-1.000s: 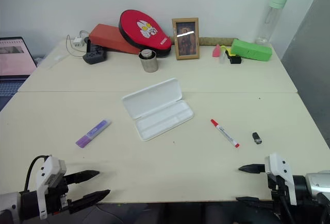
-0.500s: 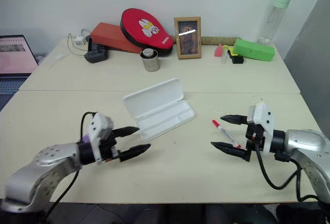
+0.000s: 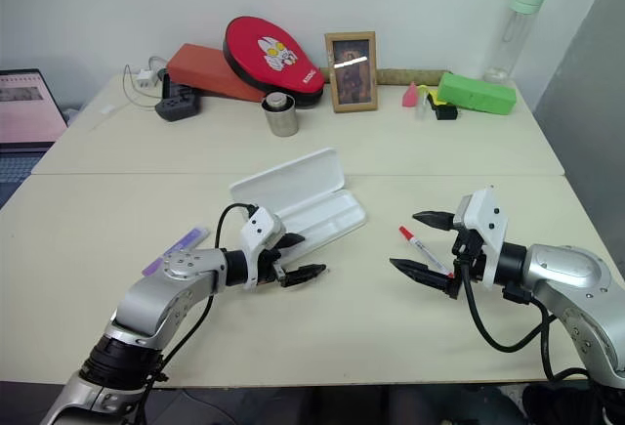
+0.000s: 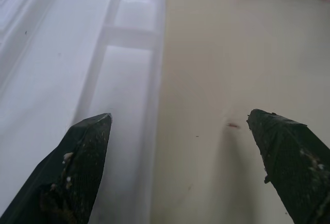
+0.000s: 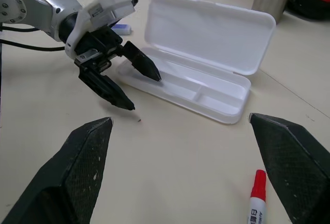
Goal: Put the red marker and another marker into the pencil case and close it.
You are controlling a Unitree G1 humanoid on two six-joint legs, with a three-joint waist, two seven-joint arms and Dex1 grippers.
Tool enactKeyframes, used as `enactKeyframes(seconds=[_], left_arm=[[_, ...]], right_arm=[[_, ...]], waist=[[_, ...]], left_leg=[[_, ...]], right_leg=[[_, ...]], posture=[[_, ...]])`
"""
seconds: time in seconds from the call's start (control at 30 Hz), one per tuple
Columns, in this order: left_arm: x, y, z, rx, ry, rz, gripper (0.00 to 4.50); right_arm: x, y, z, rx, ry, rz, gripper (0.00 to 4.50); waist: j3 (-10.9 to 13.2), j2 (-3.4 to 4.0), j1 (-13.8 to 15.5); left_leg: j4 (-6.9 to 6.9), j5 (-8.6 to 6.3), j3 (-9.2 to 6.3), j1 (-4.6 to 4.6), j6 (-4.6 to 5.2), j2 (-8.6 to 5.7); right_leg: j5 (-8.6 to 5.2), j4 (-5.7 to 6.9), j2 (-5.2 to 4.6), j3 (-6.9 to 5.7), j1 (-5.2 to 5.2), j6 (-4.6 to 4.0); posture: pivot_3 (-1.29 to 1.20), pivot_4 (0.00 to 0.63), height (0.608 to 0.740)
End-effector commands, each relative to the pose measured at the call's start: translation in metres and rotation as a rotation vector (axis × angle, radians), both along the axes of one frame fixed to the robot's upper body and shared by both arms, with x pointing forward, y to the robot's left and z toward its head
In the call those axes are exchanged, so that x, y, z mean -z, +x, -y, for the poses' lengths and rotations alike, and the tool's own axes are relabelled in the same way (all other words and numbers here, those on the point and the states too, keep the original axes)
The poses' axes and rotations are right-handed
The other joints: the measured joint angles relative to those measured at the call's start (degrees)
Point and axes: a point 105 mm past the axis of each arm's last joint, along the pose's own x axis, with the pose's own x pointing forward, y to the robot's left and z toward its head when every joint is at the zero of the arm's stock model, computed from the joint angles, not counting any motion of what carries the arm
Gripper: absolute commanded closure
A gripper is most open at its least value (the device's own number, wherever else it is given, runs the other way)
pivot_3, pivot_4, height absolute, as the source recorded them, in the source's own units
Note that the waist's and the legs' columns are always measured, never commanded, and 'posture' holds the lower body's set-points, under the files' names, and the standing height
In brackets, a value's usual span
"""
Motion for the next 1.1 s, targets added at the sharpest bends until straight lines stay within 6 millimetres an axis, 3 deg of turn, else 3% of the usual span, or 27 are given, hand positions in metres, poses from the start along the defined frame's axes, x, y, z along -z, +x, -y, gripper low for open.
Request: enactKeyframes(seconds=[0.03,0.2,0.33,0.93,1.1], left_arm=[[0.000,0.004,0.010,0.019,0.038,0.022,0.00],[0.002,0.007,0.016,0.017,0.039,0.014,0.00],[0.004,0.007,0.015,0.008,0.056,0.016,0.65],[0.004,0.012,0.006,-0.033,0.082,0.037,4.41],[0.002,0.007,0.000,0.050,0.138,0.092,4.47]], right_arm=[[-0.011,-0.004,-0.003,-0.010,0.002,0.053,0.05],[-0.012,-0.004,-0.004,-0.013,0.006,0.055,0.05],[-0.011,-0.005,-0.004,-0.017,0.009,0.050,0.00],[-0.017,-0.004,-0.006,-0.052,0.027,0.064,0.00],[-0.018,-0.003,-0.005,-0.053,0.026,0.070,0.00]], waist=[[0.00,0.00,0.14],[0.00,0.00,0.10],[0.00,0.00,0.11],[0.00,0.00,0.12],[0.00,0.00,0.10]], left_leg=[[0.00,0.00,0.00,0.00,0.00,-0.01],[0.02,0.00,0.03,0.03,0.00,-0.01],[0.01,0.00,0.02,0.03,0.00,-0.01],[0.02,0.00,0.00,0.04,0.00,-0.01],[0.02,0.00,0.01,0.05,0.00,-0.01]], right_leg=[[0.00,0.01,0.00,-0.01,0.00,0.00],[0.00,0.05,0.00,0.00,0.02,0.00],[0.00,0.04,0.00,-0.01,0.02,0.00],[0.00,0.04,0.00,-0.01,0.03,0.00],[0.00,0.04,0.00,-0.01,0.03,0.00]], posture=[[0.00,0.150,0.740],[0.00,0.150,0.740],[0.00,0.150,0.740],[0.00,0.150,0.740],[0.00,0.150,0.740]])
